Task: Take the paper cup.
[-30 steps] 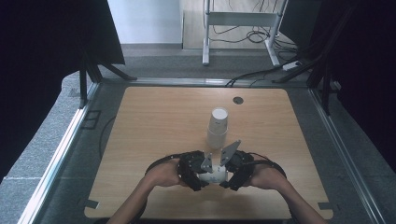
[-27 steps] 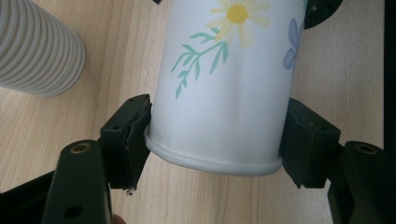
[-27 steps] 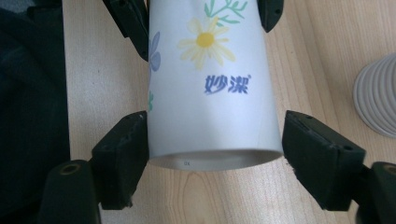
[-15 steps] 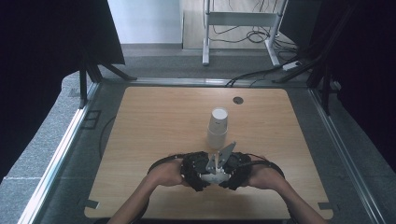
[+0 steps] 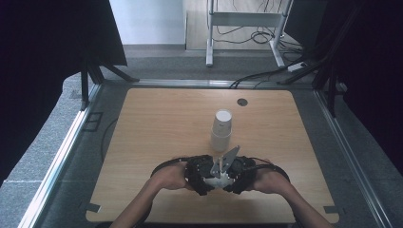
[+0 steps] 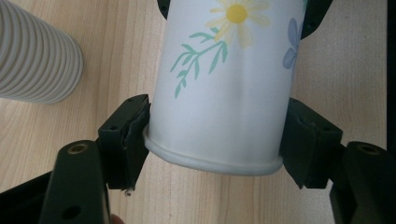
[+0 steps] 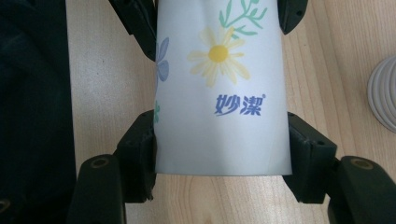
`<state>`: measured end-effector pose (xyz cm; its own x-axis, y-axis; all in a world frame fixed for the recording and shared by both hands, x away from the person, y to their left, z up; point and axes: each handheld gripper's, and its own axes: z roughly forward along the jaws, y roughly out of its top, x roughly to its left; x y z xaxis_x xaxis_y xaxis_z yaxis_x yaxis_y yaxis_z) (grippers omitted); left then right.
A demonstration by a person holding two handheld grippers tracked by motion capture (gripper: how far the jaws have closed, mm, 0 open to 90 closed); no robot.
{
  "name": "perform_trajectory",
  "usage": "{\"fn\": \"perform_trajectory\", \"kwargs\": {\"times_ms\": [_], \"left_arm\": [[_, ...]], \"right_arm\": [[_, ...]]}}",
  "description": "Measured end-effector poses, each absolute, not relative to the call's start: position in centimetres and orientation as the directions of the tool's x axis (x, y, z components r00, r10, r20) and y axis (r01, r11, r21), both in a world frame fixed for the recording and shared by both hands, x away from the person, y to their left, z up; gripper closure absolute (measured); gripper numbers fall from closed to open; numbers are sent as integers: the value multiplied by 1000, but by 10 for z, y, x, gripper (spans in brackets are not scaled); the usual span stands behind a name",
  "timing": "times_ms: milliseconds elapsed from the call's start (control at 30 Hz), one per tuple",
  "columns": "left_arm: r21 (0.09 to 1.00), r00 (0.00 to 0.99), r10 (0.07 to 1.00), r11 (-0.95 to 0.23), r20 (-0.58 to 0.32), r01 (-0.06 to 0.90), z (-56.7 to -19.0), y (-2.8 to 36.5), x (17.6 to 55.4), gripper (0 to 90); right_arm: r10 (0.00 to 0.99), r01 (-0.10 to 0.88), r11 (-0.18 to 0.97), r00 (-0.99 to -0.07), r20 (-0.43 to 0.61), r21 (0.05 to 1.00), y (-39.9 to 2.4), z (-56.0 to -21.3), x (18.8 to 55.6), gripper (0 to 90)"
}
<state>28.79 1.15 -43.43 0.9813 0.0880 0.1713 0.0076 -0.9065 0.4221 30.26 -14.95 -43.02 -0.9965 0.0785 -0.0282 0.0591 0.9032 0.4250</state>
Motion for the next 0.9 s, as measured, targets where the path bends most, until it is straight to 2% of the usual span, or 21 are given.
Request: {"fn": "perform_trajectory", "kwargs": {"times_ms": [33, 133, 267, 300, 600, 900], "left_arm": [[398, 979, 31, -916, 204, -54, -432, 12, 292, 294], [428, 984, 82, -904, 160, 6, -431, 15, 290, 262], [478, 984, 111, -878, 141, 30, -427, 22, 292, 194], [492, 985, 114, -870, 130, 36, -426, 24, 293, 186], [606, 987, 139, -793, 76, 65, -423, 39, 294, 149], [681, 987, 160, -727, 35, 94, -427, 49, 293, 144]], "right_arm": [[64, 43, 906, -997, -37, 422, -150, -430, 304, 367], [110, 96, 904, -994, -12, 418, -152, -427, 299, 367], [84, 64, 898, -996, -27, 436, -157, -424, 301, 367], [104, 88, 889, -995, -10, 450, -157, -424, 300, 367], [87, 61, 846, -996, -23, 530, -170, -420, 298, 367], [79, 44, 784, -996, -28, 619, -183, -424, 296, 367]]}}
